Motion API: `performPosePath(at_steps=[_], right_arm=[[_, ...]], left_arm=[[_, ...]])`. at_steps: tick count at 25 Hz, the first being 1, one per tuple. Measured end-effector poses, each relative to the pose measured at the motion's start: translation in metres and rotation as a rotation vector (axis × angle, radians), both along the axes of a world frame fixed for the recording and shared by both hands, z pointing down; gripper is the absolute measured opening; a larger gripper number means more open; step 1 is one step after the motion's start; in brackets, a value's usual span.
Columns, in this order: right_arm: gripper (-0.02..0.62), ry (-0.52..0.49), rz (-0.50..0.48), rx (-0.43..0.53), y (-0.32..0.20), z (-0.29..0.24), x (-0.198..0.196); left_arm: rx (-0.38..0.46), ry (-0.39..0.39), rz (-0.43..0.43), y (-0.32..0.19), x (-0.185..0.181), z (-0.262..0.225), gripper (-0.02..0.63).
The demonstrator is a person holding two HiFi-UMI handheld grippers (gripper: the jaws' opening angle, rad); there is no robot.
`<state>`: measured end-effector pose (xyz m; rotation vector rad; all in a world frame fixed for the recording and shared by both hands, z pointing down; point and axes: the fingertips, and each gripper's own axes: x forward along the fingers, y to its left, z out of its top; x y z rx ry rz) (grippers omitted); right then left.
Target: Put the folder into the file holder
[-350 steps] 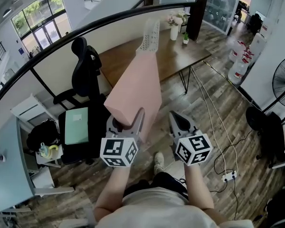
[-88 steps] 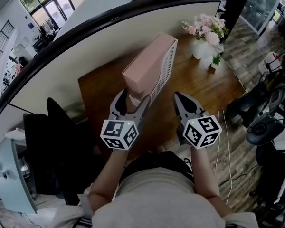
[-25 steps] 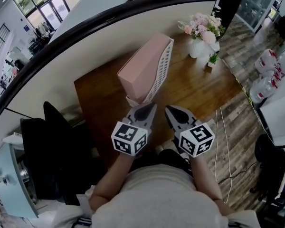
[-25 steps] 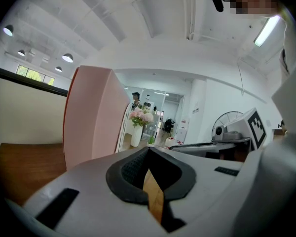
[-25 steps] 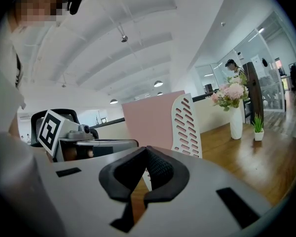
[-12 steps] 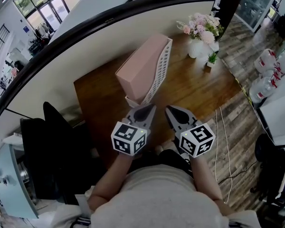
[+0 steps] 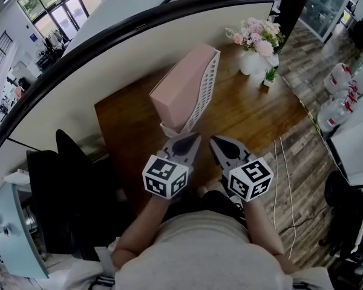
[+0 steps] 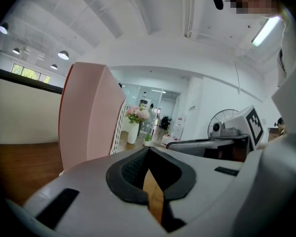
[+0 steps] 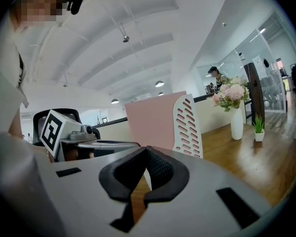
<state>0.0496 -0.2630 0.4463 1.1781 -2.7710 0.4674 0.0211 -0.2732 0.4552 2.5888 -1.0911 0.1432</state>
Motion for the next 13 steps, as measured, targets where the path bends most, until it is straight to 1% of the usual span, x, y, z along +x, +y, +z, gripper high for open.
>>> performPosePath(at_steps=[6, 13], right_arm=[[0.009, 0.009, 0.011, -0.005, -0.0001, 0.0042, 0.0007], [0.009, 0.008, 0.026, 0.002, -0.0034, 0.0033, 0.0029]], left_arm=[[-0.006, 0.02, 0.001, -0.0003, 0.0, 0.0003, 0.012], [0.0, 0.022, -0.001, -0.0019, -0.0022, -0.0012, 0.012]])
